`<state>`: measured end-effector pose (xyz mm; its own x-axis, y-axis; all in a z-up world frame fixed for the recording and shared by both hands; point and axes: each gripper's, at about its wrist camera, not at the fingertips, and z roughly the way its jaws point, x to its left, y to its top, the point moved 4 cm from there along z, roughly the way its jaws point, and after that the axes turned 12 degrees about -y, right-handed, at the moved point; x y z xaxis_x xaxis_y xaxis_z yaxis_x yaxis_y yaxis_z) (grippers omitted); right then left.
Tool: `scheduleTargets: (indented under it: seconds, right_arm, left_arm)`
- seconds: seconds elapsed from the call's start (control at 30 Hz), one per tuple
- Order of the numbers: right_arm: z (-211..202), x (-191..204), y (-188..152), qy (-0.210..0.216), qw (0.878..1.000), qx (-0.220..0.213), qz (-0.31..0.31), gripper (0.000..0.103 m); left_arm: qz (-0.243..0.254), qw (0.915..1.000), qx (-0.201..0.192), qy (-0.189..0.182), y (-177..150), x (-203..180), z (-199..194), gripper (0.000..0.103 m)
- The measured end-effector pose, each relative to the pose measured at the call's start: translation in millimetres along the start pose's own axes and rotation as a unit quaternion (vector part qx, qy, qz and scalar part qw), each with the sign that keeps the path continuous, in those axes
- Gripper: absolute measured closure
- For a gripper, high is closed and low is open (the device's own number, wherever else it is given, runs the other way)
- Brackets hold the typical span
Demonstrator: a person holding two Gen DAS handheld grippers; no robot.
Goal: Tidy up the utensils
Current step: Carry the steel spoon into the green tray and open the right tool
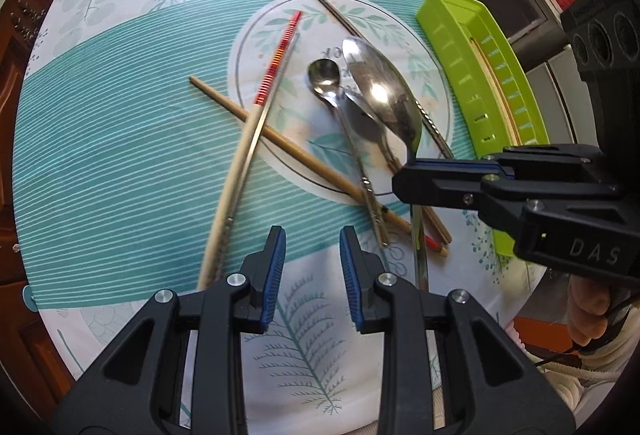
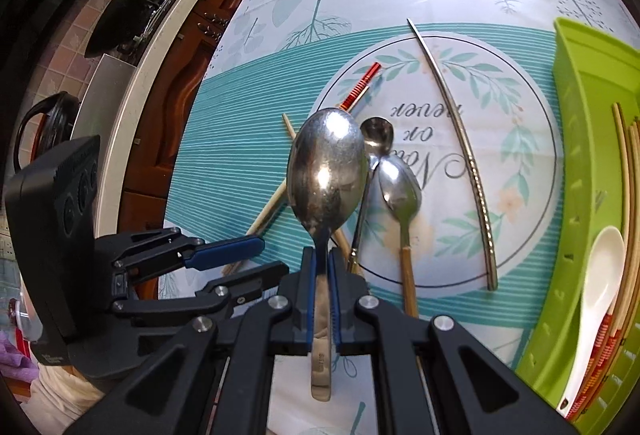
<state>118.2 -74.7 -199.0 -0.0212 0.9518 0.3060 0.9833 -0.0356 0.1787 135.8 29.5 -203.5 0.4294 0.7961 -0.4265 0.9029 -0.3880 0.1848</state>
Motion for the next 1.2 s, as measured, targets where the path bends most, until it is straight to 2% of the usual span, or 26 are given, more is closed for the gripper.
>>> scheduleTargets:
  seconds: [0.27,0.5,0.63,0.83,1.07,1.2]
  right_arm:
    - [-36,-24,-12,0.000,1.000,-0.013,0.020,0.098]
    - [-92,-88,-18,-0.059,0.996,-0.041,0.049,0.098]
    - [-106,-126,-18,-0.096,0.992,-0.047,0.073,0.097]
    - [-82,-155,-11,-0.101,0.989,-0.023,0.102,0.097]
    - [-46,-155,0,-0.086,0.990,0.013,0.107,0.096]
    - [-42,-151,4,-0.076,0.991,0.021,0.108,0.095]
  left_arm:
    - [0.031,0.9995,-0.005,-0.003,-2,-39,-8,0.078]
    - [0.049,0.9987,-0.007,-0.011,1,-73,-8,0.078]
    - [0.051,0.9986,-0.007,-0.013,2,-87,-6,0.078]
    - [0.045,0.9989,-0.008,-0.007,11,-96,0,0.078]
    - [0.038,0.9992,-0.006,0.009,13,-92,4,0.078]
    - [0.029,0.9994,-0.009,0.015,14,-84,2,0.078]
